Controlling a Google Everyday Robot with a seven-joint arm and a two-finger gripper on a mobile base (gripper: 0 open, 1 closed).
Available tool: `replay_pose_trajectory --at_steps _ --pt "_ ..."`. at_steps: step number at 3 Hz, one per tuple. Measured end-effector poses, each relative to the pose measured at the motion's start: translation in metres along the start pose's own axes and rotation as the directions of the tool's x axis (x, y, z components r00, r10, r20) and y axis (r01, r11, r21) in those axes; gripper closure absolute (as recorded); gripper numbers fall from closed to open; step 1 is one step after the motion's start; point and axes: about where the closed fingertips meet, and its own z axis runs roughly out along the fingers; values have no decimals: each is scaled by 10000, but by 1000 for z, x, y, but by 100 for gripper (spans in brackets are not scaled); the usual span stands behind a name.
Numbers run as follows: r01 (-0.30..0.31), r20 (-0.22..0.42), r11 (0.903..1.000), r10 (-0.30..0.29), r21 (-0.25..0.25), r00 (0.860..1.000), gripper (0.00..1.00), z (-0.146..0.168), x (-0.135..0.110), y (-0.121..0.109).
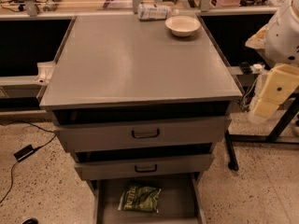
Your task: Pick green jalapeno chip bag from bottom drawer and place on counter
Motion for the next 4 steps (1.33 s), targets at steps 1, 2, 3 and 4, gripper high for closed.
replay_pose_trajectory --at_steps 1,2,3,4 --pt "9 18 10000 -9 -79 10000 0 4 0 2" --pt "140 241 9939 -114 -1096 9996 0 61 -5 22" --pt "550 710 9893 -457 -1348 9964 0 103 -21 59" --pt "787 808 9876 -681 -1362 9944 0 135 -32 76"
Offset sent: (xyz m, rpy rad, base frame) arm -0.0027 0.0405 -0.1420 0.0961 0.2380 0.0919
